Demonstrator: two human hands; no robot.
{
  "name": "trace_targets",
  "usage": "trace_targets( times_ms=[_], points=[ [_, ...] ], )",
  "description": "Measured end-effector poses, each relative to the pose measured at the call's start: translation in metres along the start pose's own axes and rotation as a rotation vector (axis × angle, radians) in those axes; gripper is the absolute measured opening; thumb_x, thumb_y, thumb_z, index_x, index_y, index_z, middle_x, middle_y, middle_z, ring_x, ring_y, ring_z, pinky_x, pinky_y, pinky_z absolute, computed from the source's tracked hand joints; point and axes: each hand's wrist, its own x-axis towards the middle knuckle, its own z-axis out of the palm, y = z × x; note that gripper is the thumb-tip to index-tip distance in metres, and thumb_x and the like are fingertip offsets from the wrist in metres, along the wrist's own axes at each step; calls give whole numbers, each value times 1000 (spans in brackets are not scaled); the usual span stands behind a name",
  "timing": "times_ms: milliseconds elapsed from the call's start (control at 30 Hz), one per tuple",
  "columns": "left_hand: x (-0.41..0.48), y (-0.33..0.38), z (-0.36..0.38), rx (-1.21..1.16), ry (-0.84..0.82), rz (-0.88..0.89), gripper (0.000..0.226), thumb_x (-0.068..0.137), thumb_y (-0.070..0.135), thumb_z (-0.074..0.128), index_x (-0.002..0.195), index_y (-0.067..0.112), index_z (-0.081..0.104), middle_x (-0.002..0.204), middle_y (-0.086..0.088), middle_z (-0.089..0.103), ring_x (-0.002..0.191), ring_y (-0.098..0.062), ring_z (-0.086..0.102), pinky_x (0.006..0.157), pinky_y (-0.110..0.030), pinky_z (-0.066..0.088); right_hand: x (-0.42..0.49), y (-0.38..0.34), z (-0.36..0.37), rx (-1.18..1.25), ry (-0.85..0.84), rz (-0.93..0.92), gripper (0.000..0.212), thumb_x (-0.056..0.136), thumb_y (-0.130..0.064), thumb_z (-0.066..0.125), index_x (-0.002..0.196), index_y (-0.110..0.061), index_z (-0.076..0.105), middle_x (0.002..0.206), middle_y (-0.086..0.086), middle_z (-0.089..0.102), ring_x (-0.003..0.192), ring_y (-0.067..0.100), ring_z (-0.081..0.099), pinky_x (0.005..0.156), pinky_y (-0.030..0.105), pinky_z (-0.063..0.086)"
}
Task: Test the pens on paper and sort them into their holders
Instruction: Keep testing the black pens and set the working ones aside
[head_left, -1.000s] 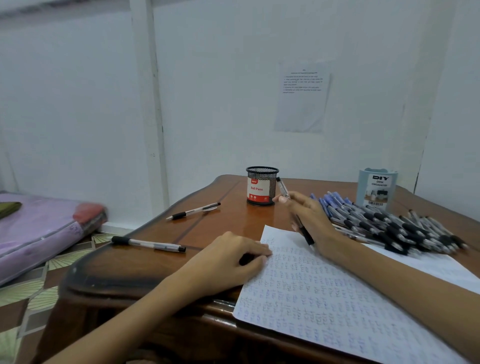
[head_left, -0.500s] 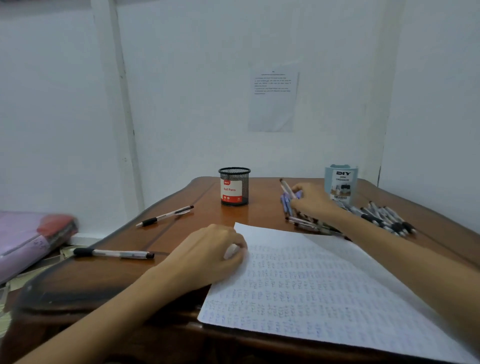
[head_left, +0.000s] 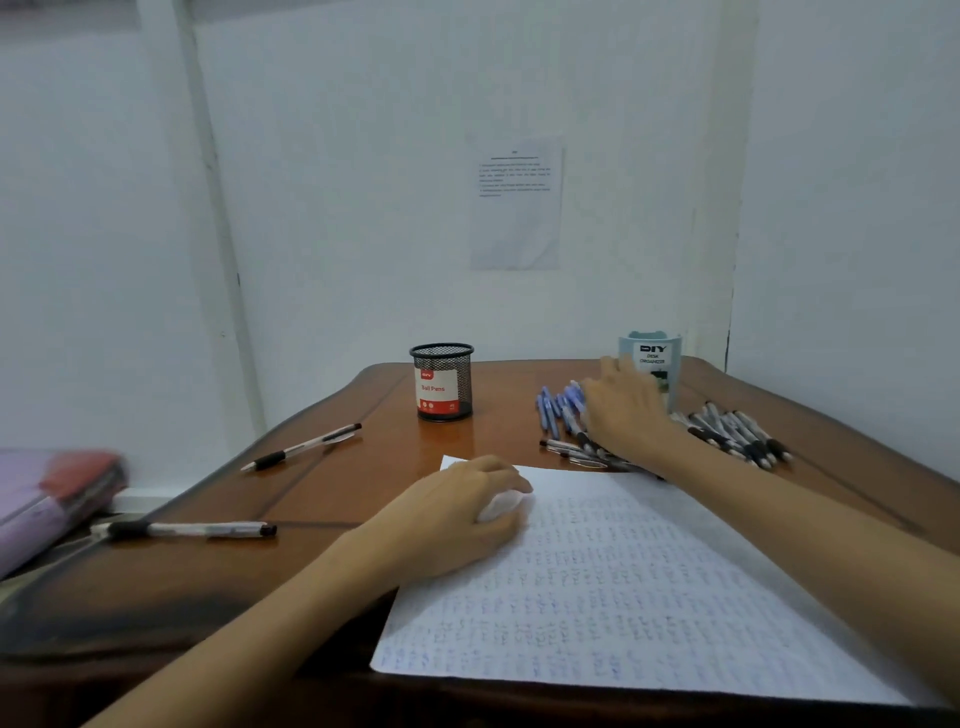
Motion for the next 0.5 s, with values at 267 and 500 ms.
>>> trace_targets(
  times_ms=[267,500],
  points=[
    [-58,-55,-49,54,190,-184,32,87,35,41,104,23,66,98,12,62,89,-3,54,82,-19,43,14,-102,-44,653,-62,-302,27,90,-25,49,114,-23,62,103,4,54,113,23,44,85,31,37],
    [-145,-118,-83,-32,472,-571,14,85,17,51,85,20,64,79,9,61,75,-7,55,64,-18,41,-25,-200,-73,960,-229,-735,42,90,-49,52,130,-37,49,115,3,48,112,15,33,93,35,34]
  ],
)
